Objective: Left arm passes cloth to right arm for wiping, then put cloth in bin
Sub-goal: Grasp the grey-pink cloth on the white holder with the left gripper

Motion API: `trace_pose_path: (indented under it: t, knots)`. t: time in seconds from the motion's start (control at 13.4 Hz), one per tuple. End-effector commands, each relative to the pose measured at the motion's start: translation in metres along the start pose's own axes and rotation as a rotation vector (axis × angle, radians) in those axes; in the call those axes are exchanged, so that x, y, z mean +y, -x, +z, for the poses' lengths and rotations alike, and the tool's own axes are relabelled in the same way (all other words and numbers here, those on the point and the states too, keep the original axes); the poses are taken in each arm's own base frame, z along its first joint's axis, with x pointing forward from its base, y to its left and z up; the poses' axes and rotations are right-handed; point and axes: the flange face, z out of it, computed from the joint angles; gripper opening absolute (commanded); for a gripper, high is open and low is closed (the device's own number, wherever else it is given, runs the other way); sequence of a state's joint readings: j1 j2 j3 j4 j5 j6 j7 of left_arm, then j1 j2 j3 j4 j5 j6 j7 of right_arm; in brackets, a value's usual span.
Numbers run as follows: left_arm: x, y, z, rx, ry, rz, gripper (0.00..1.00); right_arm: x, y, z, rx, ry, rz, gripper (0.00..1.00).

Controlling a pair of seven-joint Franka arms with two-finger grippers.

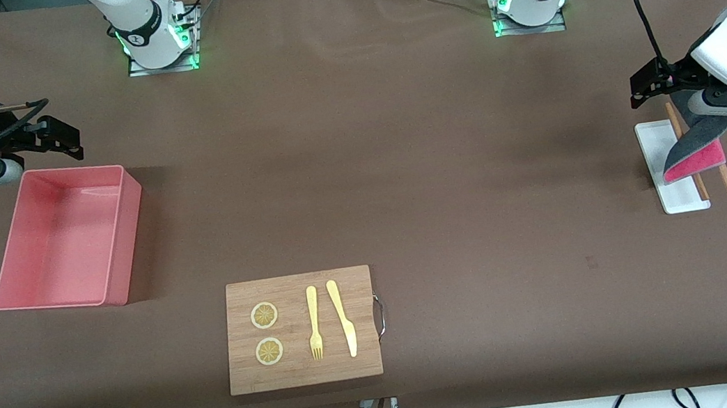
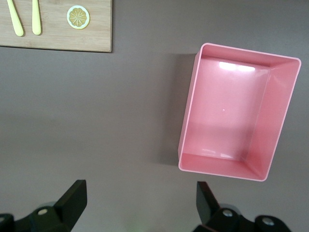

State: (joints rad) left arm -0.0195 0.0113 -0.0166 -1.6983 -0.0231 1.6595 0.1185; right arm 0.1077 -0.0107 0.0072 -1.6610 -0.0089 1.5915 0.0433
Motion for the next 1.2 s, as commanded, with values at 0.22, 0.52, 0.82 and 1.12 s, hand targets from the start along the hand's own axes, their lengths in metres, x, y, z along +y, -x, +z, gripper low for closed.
trace_pose_path:
  t: [0.22, 0.52, 0.82, 1.12]
  knots:
    - [0.000, 0.002, 0.000, -0.013, 0.026, -0.032, 1.00, -0.001, 0.000, -0.005, 0.005, -0.004, -0.010, 1.00]
    - [0.000, 0.002, 0.001, -0.016, 0.025, -0.032, 1.00, -0.001, 0.001, -0.004, 0.002, -0.004, -0.010, 1.00]
    - [-0.020, 0.000, 0.012, -0.038, 0.016, -0.053, 1.00, -0.003, 0.000, -0.006, 0.013, -0.005, -0.013, 1.00]
    - [-0.087, 0.006, 0.041, -0.114, 0.025, -0.156, 1.00, -0.003, 0.001, -0.005, 0.006, -0.004, -0.013, 1.00]
